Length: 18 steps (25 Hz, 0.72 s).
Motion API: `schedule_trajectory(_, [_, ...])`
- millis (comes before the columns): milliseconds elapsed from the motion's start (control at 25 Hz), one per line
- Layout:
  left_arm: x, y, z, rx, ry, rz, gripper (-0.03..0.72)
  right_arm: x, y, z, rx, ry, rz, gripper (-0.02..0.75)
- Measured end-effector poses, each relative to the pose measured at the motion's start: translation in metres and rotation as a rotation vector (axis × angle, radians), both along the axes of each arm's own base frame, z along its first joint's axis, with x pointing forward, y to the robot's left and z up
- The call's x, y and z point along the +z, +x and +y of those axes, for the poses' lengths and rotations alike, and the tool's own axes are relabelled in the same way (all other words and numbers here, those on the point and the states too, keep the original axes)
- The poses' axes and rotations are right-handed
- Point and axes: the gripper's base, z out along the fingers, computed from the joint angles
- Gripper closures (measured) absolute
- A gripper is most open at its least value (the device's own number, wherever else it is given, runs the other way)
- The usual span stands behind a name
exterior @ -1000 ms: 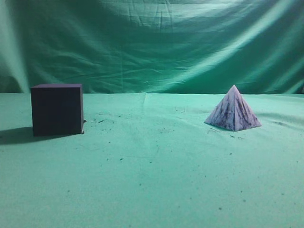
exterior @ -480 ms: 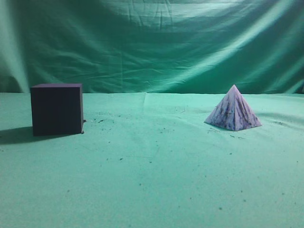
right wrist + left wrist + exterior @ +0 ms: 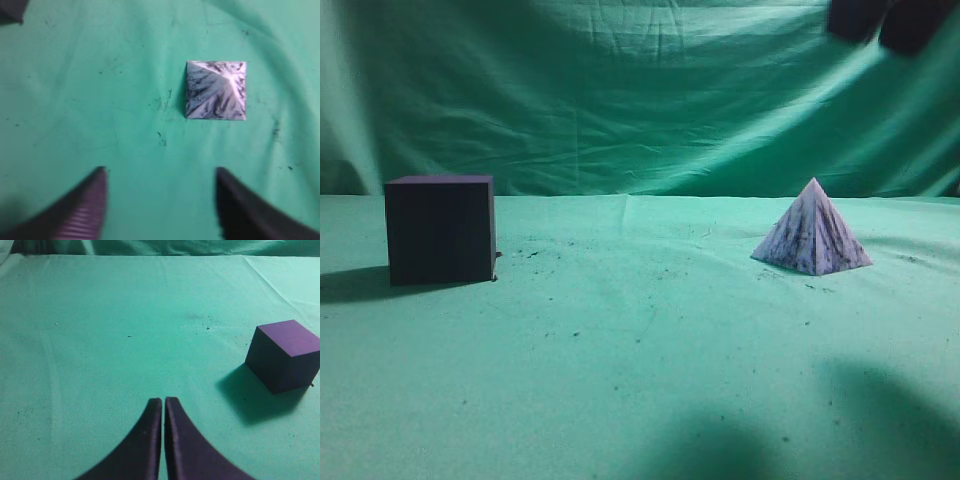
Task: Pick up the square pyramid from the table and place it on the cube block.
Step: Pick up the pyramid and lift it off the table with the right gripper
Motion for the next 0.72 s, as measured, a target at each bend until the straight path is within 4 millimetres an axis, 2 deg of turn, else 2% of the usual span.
schedule_trajectory(80, [0.0,0.0,0.0,0.0,0.0,0.0,0.688,-0.013,0.013,0.009,0.004,-0.022,0.037,0.22])
schedule_trajectory(160, [0.0,0.0,0.0,0.0,0.0,0.0,0.688,-0.026,0.026,0.016,-0.02,-0.041,0.081,0.112])
schedule_trajectory(200, [0.0,0.0,0.0,0.0,0.0,0.0,0.688,-0.031,0.031,0.018,-0.043,-0.05,0.093,0.084])
schedule_trajectory(400, [0.0,0.0,0.0,0.0,0.0,0.0,0.688,-0.061,0.055,0.024,-0.128,-0.143,0.133,0.091])
schedule_trajectory(720, [0.0,0.0,0.0,0.0,0.0,0.0,0.688,-0.096,0.081,0.03,-0.18,-0.177,0.174,0.091])
